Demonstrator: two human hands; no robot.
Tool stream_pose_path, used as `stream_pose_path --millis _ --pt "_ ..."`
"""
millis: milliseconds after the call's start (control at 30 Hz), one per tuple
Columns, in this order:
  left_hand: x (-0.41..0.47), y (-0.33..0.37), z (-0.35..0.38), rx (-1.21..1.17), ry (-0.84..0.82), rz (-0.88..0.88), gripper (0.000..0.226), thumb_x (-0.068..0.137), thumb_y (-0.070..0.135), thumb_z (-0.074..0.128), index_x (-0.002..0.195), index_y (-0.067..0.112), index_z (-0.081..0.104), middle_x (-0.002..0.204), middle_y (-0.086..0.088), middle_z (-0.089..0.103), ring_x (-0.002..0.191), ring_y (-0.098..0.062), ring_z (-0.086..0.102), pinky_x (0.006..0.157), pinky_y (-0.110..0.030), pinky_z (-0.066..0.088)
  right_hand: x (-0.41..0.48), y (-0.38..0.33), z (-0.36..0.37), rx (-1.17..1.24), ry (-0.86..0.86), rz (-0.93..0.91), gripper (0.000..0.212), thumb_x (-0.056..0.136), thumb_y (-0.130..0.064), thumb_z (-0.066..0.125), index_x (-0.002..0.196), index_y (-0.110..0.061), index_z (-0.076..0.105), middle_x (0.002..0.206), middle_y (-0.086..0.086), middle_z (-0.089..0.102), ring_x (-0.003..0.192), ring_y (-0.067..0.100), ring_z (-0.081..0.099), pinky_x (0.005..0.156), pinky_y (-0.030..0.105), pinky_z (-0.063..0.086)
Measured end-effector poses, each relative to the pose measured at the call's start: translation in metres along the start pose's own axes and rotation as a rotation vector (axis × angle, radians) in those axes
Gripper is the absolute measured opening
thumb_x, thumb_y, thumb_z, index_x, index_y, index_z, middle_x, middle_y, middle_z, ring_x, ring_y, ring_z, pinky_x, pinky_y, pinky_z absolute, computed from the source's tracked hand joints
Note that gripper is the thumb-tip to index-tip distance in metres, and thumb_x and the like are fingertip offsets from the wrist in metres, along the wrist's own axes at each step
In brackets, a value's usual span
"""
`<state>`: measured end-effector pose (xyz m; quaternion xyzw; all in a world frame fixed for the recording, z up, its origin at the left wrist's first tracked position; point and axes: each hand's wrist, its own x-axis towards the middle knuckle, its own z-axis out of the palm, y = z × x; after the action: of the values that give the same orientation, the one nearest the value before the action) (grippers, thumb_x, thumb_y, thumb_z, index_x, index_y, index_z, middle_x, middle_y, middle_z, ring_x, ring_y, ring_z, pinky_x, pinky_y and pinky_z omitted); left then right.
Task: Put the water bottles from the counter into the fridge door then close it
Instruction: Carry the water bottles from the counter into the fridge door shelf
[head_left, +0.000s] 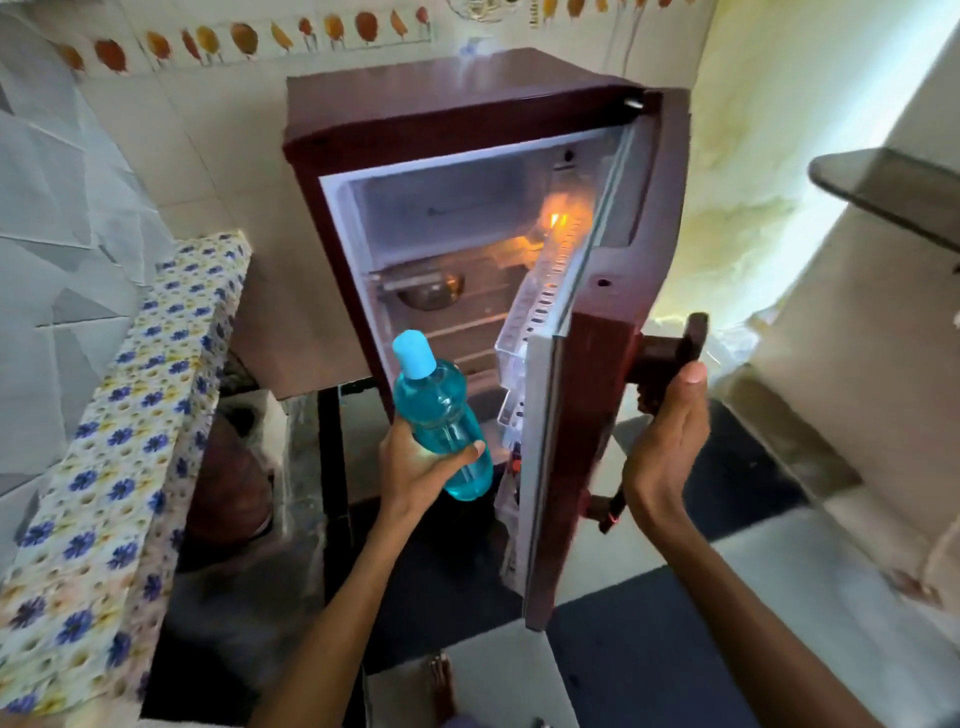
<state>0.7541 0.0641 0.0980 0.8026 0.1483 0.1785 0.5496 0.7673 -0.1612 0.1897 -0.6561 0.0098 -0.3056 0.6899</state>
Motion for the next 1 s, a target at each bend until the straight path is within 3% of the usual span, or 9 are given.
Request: stream_pose_path --millis 100,167,300,433,533,667,800,933,1000 --pt "-0.009 0.009 0.032 -0.013 -0.066 0.012 0.062 0.049 0.042 0.094 0.101 0.036 0.06 0.1 0.004 0.073 0.091 -0.012 0.071 0.082 -0.035 0.058 0.012 0.005 -0.037 -0.101 0.201 0.019 0.052 0.095 -0.062 0.026 0.094 -0.019 0.055 0.092 0.002 0.059 0.088 0.014 0.055 0.084 0.039 0.047" --pt "-0.014 0.016 0.053 -0.038 -0.097 0.009 0.064 0.05 0.036 0.094 0.102 0.036 0.057 0.104 0.002 0.071 0.095 -0.014 0.069 0.083 -0.031 0.056 0.014 0.01 -0.056 -0.145 0.251 0.028 0.047 0.098 -0.055 0.028 0.12 -0.022 0.053 0.117 0.007 0.06 0.11 0.021 0.056 0.099 0.048 0.043" --pt "-0.018 0.023 0.087 -0.061 -0.178 0.005 0.074 0.049 0.035 0.094 0.112 0.021 0.057 0.106 0.005 0.069 0.097 -0.013 0.067 0.085 -0.029 0.055 0.001 0.025 -0.083 -0.274 0.285 -0.014 0.054 0.102 -0.032 0.027 0.151 -0.01 0.019 0.159 0.006 0.024 0.146 0.015 0.022 0.12 0.038 0.019" --pt "-0.01 0.017 0.113 -0.057 -0.226 0.015 0.067 0.051 0.03 0.095 0.105 0.034 0.056 0.103 0.009 0.069 0.095 -0.01 0.067 0.085 -0.029 0.054 -0.011 0.049 -0.096 -0.362 0.325 0.049 0.056 0.098 -0.037 0.034 0.142 -0.004 0.033 0.15 0.014 0.033 0.139 0.023 0.031 0.114 0.034 0.028" --pt "-0.001 0.012 0.128 -0.046 -0.286 -0.004 0.071 0.054 0.025 0.095 0.112 0.025 0.054 0.106 0.009 0.066 0.099 -0.012 0.065 0.089 -0.029 0.053 -0.024 0.069 -0.098 -0.43 0.386 0.135 0.058 0.097 -0.036 0.045 0.146 -0.013 0.026 0.143 0.011 0.036 0.129 0.017 0.038 0.107 0.016 0.03" --pt "0.025 0.0 0.142 -0.02 -0.343 -0.024 0.077 0.052 0.031 0.095 0.117 0.018 0.056 0.11 0.004 0.068 0.1 -0.012 0.066 0.093 -0.033 0.055 -0.05 0.112 -0.094 -0.53 0.479 0.517 0.051 0.084 -0.039 0.054 0.128 -0.015 0.046 0.129 0.012 0.048 0.114 0.031 0.054 0.095 0.041 0.046" --pt "0.059 -0.015 0.155 -0.001 -0.381 -0.073 0.084 0.048 0.038 0.094 0.12 0.017 0.056 0.114 0.002 0.07 0.105 -0.013 0.067 0.095 -0.041 0.055 -0.053 0.136 -0.071 -0.686 0.146 0.775 0.012 0.088 -0.018 0.055 0.094 -0.017 0.066 0.097 0.011 0.071 0.091 0.032 0.066 0.08 0.035 0.051" --pt "0.098 -0.029 0.182 0.004 -0.416 -0.107 0.088 0.047 0.035 0.094 0.124 0.018 0.054 0.121 0.002 0.067 0.111 -0.015 0.064 0.098 -0.043 0.054 -0.018 0.18 -0.036 -0.876 -0.319 0.585 0.021 0.088 -0.017 0.057 0.106 -0.015 0.068 0.106 0.006 0.071 0.099 0.026 0.065 0.085 0.029 0.048" --pt "0.118 -0.039 0.203 0.0 -0.408 -0.141 0.094 0.043 0.04 0.093 0.125 0.019 0.052 0.123 0.002 0.066 0.113 -0.016 0.063 0.099 -0.044 0.053 0.002 0.214 -0.024 -1.057 -0.573 0.439 0.029 0.086 -0.018 0.059 0.115 -0.012 0.063 0.12 0.008 0.064 0.112 0.027 0.059 0.093 0.038 0.05"
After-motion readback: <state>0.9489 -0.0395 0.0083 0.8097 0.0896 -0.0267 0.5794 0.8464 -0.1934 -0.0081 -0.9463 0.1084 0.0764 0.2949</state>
